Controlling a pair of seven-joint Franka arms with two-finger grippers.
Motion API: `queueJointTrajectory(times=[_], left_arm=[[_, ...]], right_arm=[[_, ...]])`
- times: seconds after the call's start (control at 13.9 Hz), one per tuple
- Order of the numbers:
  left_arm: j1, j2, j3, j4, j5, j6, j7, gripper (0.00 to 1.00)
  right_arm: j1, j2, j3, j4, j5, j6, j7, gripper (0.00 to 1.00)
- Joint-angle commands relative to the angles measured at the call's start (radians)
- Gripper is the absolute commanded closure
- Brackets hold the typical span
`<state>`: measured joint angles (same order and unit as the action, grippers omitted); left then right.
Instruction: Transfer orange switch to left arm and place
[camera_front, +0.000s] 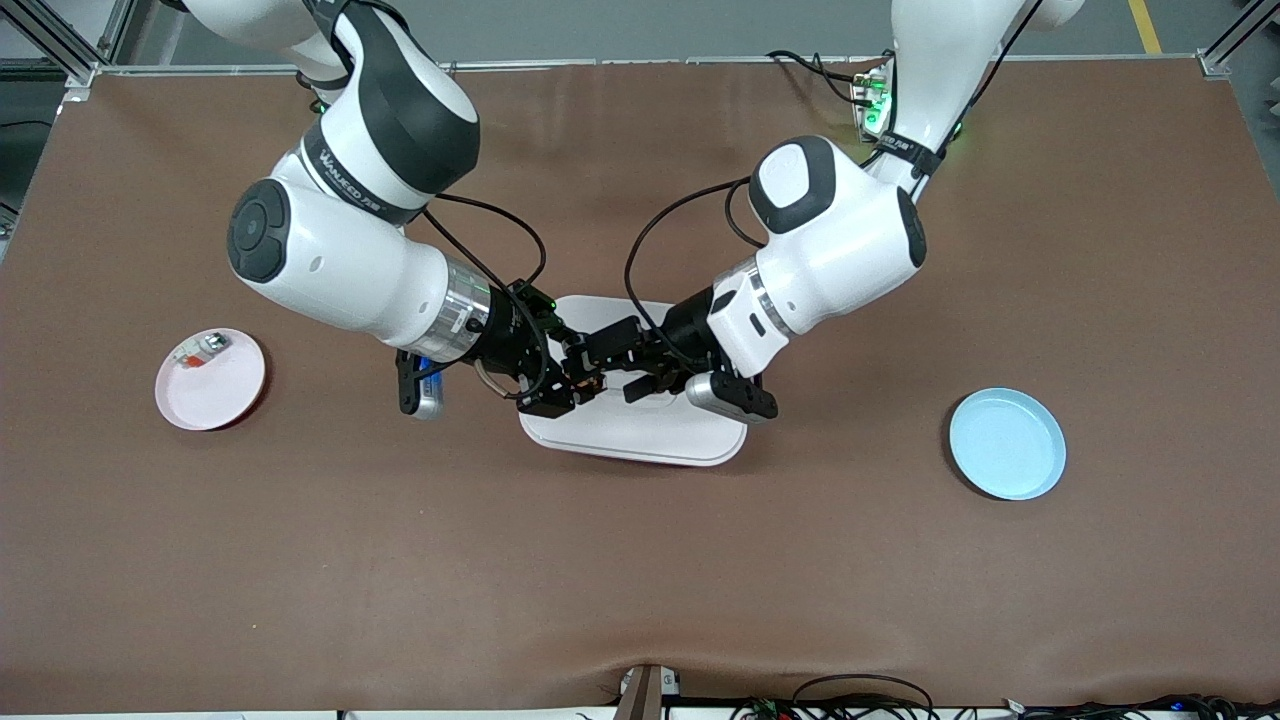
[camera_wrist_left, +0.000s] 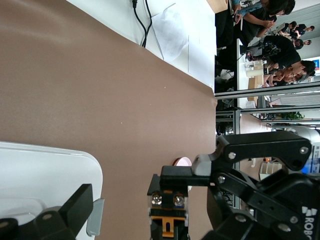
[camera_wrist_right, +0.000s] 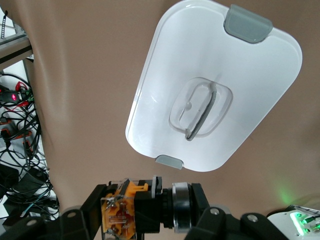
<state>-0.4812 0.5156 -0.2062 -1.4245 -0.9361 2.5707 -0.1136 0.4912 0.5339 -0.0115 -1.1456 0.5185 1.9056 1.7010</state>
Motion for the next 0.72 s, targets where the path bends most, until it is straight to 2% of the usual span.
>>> queueJointTrajectory(times=[0.0,0.65], left_arm=[[-0.01,0.021,0.002,0.025,-0.021,0.022,0.023,0.0],[-0.005,0.014,0.001,0.018,-0.023,0.023,0.065,0.0]], right_arm=[[0.013,0.035,-0.008,0.069,0.009,-0.01,0.031,1.0],[-0.006,0.061,-0.008,0.11,0.012,-0.013,0.034,1.0]])
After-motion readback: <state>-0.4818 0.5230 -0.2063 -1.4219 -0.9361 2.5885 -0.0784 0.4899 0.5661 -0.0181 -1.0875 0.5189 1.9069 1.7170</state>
